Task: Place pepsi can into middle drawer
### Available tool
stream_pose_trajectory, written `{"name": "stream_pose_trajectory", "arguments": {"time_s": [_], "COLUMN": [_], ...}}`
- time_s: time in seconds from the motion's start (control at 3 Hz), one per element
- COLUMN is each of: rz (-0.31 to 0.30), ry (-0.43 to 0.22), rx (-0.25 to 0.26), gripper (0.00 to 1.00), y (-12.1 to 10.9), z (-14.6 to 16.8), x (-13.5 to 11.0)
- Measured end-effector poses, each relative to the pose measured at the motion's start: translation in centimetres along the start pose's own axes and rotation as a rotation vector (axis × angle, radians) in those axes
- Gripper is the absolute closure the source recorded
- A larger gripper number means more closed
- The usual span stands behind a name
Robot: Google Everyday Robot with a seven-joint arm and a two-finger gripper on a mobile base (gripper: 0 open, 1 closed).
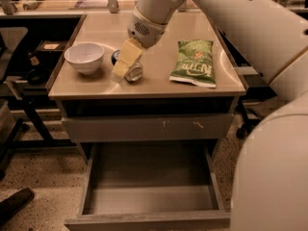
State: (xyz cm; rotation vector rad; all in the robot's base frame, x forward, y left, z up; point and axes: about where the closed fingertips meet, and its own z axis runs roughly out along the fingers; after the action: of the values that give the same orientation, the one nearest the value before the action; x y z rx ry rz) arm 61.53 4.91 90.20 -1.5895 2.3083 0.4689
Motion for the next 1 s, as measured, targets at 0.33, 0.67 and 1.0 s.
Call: {"name": "stream_pose_trajectory", "arguments": {"time_s": [0.33,0.67,1.0], "rz": [0.018,0.047,0.088], "ry": [0.012,0.035,0.071], "rx": [0.002,0.033,0.064], "gripper": [0.00,0.00,0.00], "y": [-1.9,-4.1,-5.9], "z": [1.2,1.8,2.7], "x": [-1.3,-2.2,-2.5]}}
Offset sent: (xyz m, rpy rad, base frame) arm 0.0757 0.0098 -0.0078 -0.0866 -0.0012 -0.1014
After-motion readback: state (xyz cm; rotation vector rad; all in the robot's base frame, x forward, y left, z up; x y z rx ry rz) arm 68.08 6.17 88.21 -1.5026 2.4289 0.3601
